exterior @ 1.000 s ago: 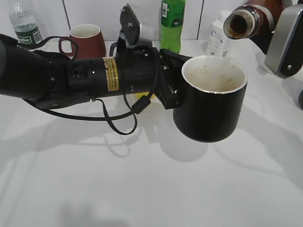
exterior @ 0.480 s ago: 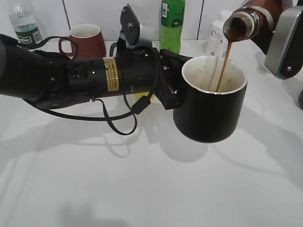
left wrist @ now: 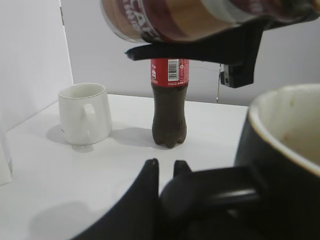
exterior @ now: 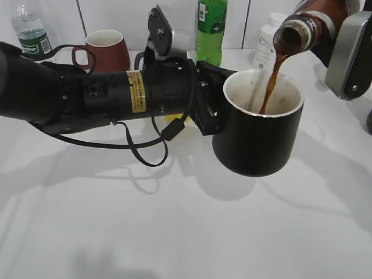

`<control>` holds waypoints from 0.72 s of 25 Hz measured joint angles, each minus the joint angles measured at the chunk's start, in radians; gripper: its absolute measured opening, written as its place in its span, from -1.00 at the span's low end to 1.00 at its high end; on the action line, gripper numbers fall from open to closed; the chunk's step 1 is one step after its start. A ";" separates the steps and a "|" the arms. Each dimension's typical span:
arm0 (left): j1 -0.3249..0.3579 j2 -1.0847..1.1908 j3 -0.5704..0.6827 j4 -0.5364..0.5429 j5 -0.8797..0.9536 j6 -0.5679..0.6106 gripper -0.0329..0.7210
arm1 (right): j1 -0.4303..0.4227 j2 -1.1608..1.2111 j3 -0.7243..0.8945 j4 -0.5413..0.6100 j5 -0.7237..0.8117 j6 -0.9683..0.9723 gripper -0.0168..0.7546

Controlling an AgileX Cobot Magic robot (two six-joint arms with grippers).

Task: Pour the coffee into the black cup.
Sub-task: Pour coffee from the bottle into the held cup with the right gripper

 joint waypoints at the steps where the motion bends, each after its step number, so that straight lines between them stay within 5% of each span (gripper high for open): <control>1: 0.000 0.000 0.000 0.002 0.000 0.000 -0.77 | 0.000 0.000 0.000 0.000 0.000 -0.003 0.42; 18: 0.000 0.000 0.000 0.046 0.000 0.000 -0.77 | 0.000 0.000 0.000 0.000 0.000 -0.045 0.42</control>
